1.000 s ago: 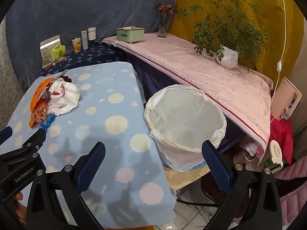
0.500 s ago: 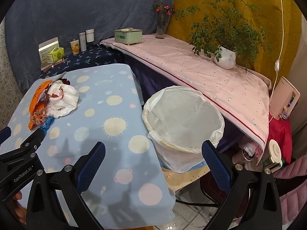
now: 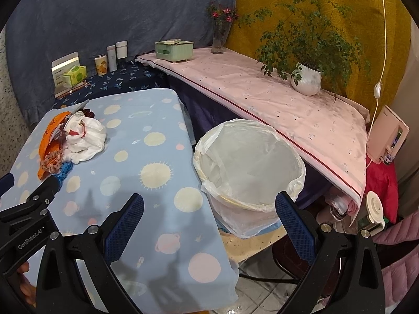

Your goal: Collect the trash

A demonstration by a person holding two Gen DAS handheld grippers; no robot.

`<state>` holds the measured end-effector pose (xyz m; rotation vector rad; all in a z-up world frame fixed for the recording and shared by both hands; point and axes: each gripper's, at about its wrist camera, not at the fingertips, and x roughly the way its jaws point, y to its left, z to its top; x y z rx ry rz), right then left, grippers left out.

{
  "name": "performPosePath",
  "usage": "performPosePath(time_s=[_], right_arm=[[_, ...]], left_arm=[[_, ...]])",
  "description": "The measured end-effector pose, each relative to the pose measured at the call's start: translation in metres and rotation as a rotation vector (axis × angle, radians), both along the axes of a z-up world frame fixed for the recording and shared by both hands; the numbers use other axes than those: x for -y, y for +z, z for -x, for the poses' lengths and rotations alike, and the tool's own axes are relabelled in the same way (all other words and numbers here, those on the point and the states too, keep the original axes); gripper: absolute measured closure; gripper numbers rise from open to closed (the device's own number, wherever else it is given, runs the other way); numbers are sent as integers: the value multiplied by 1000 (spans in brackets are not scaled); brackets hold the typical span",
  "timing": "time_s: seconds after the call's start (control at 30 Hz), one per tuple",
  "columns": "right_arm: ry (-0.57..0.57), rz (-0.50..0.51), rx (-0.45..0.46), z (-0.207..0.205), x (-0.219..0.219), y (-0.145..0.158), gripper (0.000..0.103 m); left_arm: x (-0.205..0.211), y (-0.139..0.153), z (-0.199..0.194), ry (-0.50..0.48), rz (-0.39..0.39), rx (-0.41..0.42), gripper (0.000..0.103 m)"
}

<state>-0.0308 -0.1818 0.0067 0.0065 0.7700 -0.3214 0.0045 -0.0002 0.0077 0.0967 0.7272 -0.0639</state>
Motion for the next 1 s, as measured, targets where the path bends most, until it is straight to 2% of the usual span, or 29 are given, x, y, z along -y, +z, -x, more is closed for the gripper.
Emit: performPosePath(time_s=[0.57,0.73,1.0], right_arm=[[-44,17,49,-3,-2,7,7],[-24,11,62,-10,-11,7,7],[26,2,72,-35,-38,4,7]], left_arm=[[-9,0,-8,-34,35,20,8],[-30,-4,-21,-15,53,9,8],[-89,-23,-53,92,53,-22,8]])
